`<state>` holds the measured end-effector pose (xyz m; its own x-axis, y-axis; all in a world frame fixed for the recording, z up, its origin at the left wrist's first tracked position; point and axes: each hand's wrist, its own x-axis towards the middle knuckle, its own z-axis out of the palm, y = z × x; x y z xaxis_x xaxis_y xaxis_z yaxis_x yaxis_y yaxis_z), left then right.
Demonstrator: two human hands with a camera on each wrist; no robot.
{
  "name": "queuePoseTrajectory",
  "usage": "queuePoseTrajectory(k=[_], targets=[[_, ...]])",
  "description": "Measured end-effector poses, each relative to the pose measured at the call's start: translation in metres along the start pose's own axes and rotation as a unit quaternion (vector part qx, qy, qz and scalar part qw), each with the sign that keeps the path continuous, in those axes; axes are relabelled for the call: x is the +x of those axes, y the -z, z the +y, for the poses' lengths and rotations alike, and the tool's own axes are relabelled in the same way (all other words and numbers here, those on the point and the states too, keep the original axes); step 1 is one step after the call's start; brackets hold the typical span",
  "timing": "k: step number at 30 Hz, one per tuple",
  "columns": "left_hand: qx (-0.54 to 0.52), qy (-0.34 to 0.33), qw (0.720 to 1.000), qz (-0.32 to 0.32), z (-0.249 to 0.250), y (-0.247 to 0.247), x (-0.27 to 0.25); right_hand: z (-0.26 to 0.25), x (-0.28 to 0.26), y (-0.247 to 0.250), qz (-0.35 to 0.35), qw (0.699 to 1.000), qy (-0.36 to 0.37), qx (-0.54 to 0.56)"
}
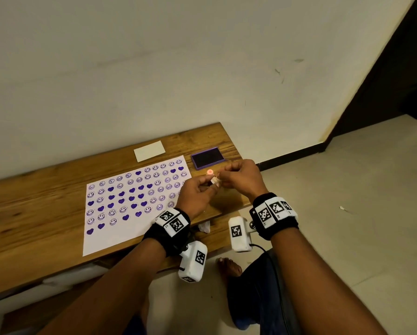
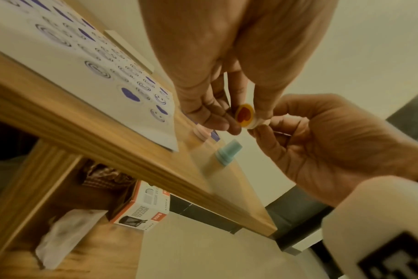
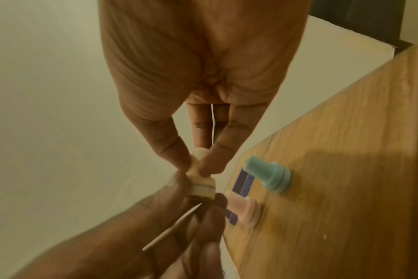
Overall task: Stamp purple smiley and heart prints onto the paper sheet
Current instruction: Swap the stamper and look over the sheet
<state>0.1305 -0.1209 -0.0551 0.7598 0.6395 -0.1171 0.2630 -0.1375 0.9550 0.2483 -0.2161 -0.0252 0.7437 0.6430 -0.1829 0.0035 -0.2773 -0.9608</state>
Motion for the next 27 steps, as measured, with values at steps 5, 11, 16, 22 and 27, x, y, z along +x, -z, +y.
queuePoseTrajectory(k=[5,11,16,22,27], targets=[[-0.058,0.003,0.997,0.041,0.006,-0.002,0.003,-0.004,-0.002,0.001,0.001,0.997,-0.009,0.079],[-0.081,0.018,0.994,0.069,0.002,-0.002,0.001,-0.001,0.008,0.019,0.140,0.968,-0.036,0.206],[0.025,0.029,0.999,0.034,-0.017,-0.005,-0.003,0.005,0.010,0.018,0.129,0.968,-0.026,0.212],[0.150,0.006,0.989,0.011,-0.010,-0.017,0.004,0.001,0.010,0.009,0.068,0.974,0.004,0.216],[0.302,-0.083,0.949,-0.014,-0.006,-0.017,0.007,0.000,0.007,0.018,-0.008,0.930,-0.027,0.366]])
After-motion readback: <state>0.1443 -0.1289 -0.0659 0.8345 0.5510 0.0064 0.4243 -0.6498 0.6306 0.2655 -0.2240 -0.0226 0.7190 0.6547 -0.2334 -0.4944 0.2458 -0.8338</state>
